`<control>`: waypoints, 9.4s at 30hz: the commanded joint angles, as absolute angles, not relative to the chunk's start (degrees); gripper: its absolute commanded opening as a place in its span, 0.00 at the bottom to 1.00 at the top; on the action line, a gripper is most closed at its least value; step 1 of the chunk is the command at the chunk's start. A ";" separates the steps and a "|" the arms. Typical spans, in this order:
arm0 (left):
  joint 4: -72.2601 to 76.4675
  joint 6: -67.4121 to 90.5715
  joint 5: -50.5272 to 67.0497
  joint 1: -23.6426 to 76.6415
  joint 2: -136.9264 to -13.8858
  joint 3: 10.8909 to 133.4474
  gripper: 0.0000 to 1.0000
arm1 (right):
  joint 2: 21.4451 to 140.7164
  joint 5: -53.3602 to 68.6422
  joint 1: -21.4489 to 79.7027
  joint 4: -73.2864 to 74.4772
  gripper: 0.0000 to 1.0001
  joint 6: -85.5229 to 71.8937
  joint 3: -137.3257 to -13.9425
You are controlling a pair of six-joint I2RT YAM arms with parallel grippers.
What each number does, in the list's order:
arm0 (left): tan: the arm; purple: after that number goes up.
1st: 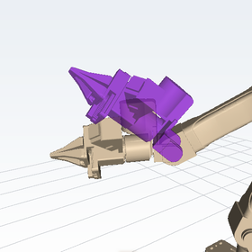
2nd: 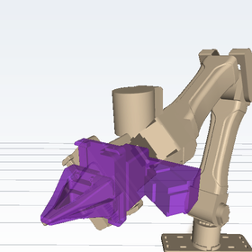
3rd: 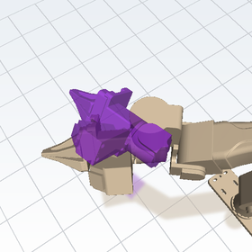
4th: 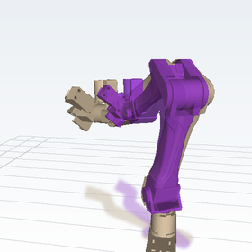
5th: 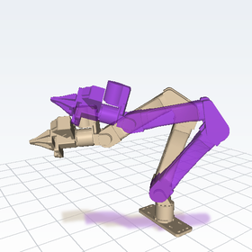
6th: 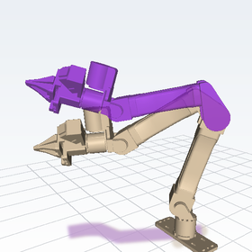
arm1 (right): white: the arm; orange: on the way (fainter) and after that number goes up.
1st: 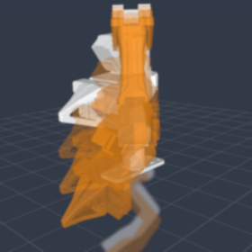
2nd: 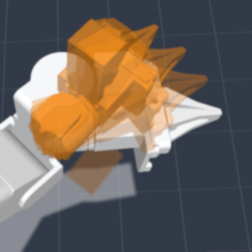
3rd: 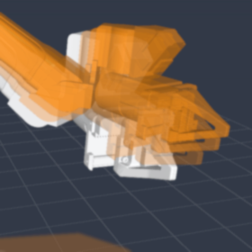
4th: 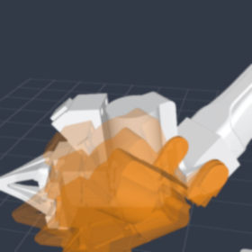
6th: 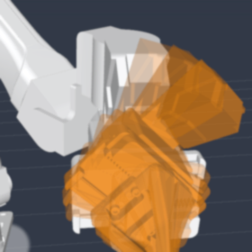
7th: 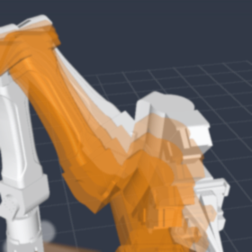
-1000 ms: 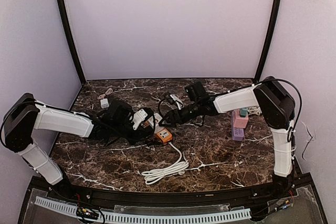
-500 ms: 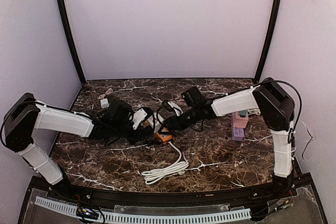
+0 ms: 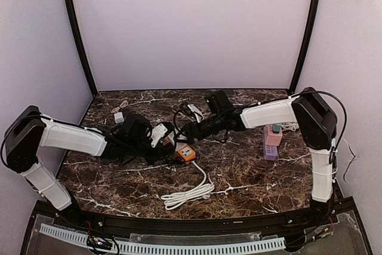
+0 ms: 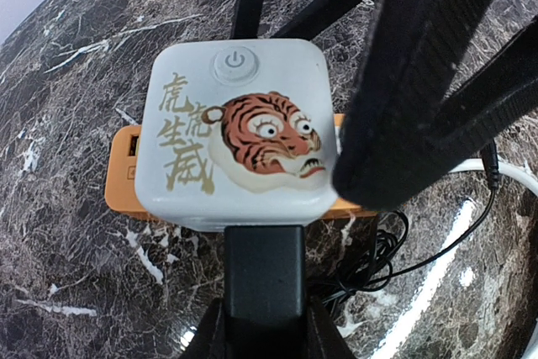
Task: Pull the plug off the socket
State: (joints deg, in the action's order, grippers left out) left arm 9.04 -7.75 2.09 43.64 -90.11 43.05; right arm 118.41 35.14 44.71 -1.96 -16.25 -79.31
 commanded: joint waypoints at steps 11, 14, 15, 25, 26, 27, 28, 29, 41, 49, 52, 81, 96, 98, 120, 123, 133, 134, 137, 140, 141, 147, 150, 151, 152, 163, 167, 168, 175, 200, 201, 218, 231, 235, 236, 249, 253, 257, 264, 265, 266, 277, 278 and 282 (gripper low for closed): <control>10.65 -5.98 3.62 43.43 -91.56 43.18 0.06 | 124.01 32.18 47.10 -3.25 0.85 -16.96 -82.14; 11.17 -5.39 4.15 43.47 -91.93 43.27 0.06 | 124.12 31.70 47.11 -4.39 0.85 -16.94 -80.62; 11.34 -5.29 4.18 43.49 -92.00 43.38 0.06 | 124.14 31.58 47.11 -5.14 0.84 -16.96 -80.14; 11.86 -4.57 4.32 43.49 -91.49 43.21 0.06 | 123.86 25.72 47.13 -6.24 0.78 -15.82 -77.40; 11.97 -4.42 4.31 43.46 -91.36 43.06 0.06 | 123.86 25.45 47.16 -6.24 0.77 -15.56 -77.09; 12.10 -4.27 4.31 43.49 -91.11 42.93 0.06 | 123.78 25.49 47.12 -6.32 0.77 -15.22 -76.75; 12.63 -3.90 4.35 43.50 -90.99 42.66 0.06 | 123.71 25.73 47.13 -6.45 0.78 -15.01 -76.36; 12.90 -3.71 4.42 43.48 -90.91 42.60 0.06 | 123.60 25.90 47.18 -6.73 0.80 -14.81 -75.91; 15.21 -1.05 7.11 43.49 -94.10 43.83 0.05 | 118.83 23.03 47.87 -18.79 0.85 -12.76 -67.53; 15.29 -0.71 7.42 43.47 -94.75 44.07 0.05 | 117.98 19.57 48.42 -24.86 0.86 -13.21 -66.00; 15.18 -0.54 7.68 43.50 -95.03 44.39 0.05 | 116.94 20.10 48.50 -28.58 0.88 -13.87 -64.11; 13.59 1.79 7.97 43.50 -96.62 46.59 0.05 | 118.10 15.17 48.73 -36.21 0.86 -12.17 -61.09; 11.62 1.19 6.56 44.39 -96.75 46.69 0.04 | 117.36 10.28 48.69 -43.66 0.57 -12.79 -55.50; 11.15 1.15 6.32 44.40 -96.38 46.55 0.04 | 117.19 9.90 48.69 -43.66 0.53 -12.54 -55.18; 3.20 5.26 3.85 44.56 -91.67 44.82 0.02 | 117.16 0.54 48.34 -43.72 0.38 -11.68 -52.56; 2.47 5.39 3.32 44.72 -91.59 44.45 0.01 | 117.08 0.25 48.25 -43.75 0.37 -11.95 -52.43; 2.12 5.89 2.63 45.00 -91.37 42.90 0.01 | 117.54 -1.36 47.87 -43.68 0.37 -11.96 -52.65; 2.16 5.85 2.63 45.00 -91.39 42.83 0.01 | 117.59 -0.97 47.82 -43.72 0.37 -11.95 -52.60; 2.40 5.50 2.52 45.00 -91.78 43.18 0.01 | 117.18 2.76 47.64 -45.43 0.52 -11.78 -51.97; 2.97 5.39 2.77 45.00 -92.41 44.12 0.01 | 116.35 5.76 47.79 -47.10 0.74 -11.91 -50.89; 3.36 5.43 2.92 45.00 -92.73 44.34 0.01 | 115.88 6.52 47.89 -47.83 0.77 -11.87 -50.43; 3.69 5.51 3.90 45.09 -94.81 46.81 0.01 | 112.28 9.64 49.46 -51.22 0.86 -10.65 -48.58; 3.57 5.37 3.95 45.09 -95.10 47.43 0.01 | 111.06 9.42 50.45 -51.01 0.88 -9.80 -49.31; 3.53 5.36 3.91 45.09 -95.10 47.45 0.01 | 110.81 9.13 50.78 -50.37 0.88 -9.42 -49.76; 3.48 5.30 3.92 45.09 -95.01 47.46 0.01 | 110.77 8.85 50.98 -49.48 0.88 -9.20 -50.57; 3.51 5.12 4.32 45.33 -95.13 48.18 0.01 | 115.75 5.83 51.33 -46.91 0.87 -8.06 -56.69; 3.52 4.84 4.35 45.42 -95.42 48.61 0.01 | 117.48 6.38 51.33 -47.81 0.85 -7.74 -57.40; 3.52 4.84 4.42 45.43 -95.48 48.65 0.01 | 118.00 6.51 51.33 -47.89 0.85 -7.80 -57.67; 3.52 4.99 4.59 45.52 -96.32 49.16 0.01 | 120.34 6.42 51.42 -48.51 0.85 -8.35 -59.29; 2.42 5.19 3.86 45.79 -95.76 49.25 0.01 | 122.62 0.21 51.20 -48.83 0.44 -5.24 -58.25; 2.31 5.27 3.71 45.79 -95.69 48.98 0.01 | 122.69 0.22 51.09 -49.08 0.42 -5.15 -57.89; -3.43 8.35 2.40 45.79 -95.09 46.55 0.01 | 122.34 -1.79 49.04 -53.70 0.30 -2.50 -53.38; -9.40 10.56 -1.40 47.11 -91.17 45.93 0.01 | 122.49 -4.03 48.69 -54.12 0.29 -1.76 -52.79; -10.17 10.59 -1.18 47.23 -89.39 45.49 0.01 | 122.40 -3.78 48.60 -54.48 0.28 -1.71 -52.54; -10.40 10.52 -1.16 47.26 -89.23 45.51 0.01 | 122.38 -3.72 48.54 -54.53 0.28 -1.73 -52.54; -11.76 10.54 -2.66 47.20 -87.29 45.93 0.01 | 122.29 -2.89 48.43 -53.71 0.42 -1.98 -52.99; -11.87 9.87 -4.81 47.08 -86.32 47.30 0.01 | 121.65 -2.23 48.43 -52.45 0.63 -2.81 -53.52; -12.95 9.63 -6.36 46.30 -86.43 49.69 0.01 | 120.93 -1.94 48.43 -51.54 0.75 -3.49 -54.03; -12.92 9.95 -8.52 43.80 -85.01 52.56 0.01 | 118.68 -1.94 48.60 -50.35 0.90 -3.61 -54.26; -12.85 9.96 -8.48 43.48 -84.62 52.78 0.01 | 118.25 -1.98 48.60 -50.01 0.92 -3.58 -54.42; -12.84 9.99 -8.47 42.75 -84.41 53.27 0.01 | 117.89 -1.83 48.60 -49.77 0.93 -3.49 -54.58; -10.76 12.20 -7.24 33.39 -86.18 59.41 0.01 | 109.39 -0.27 48.76 -44.22 0.99 -3.64 -56.80; -10.52 12.12 -7.14 33.00 -87.20 59.98 0.01 | 108.36 -0.26 48.78 -43.75 0.99 -3.56 -56.74; -9.64 11.82 -6.59 30.25 -91.66 64.97 0.02 | 104.60 -0.52 48.74 -42.00 0.99 -3.52 -55.80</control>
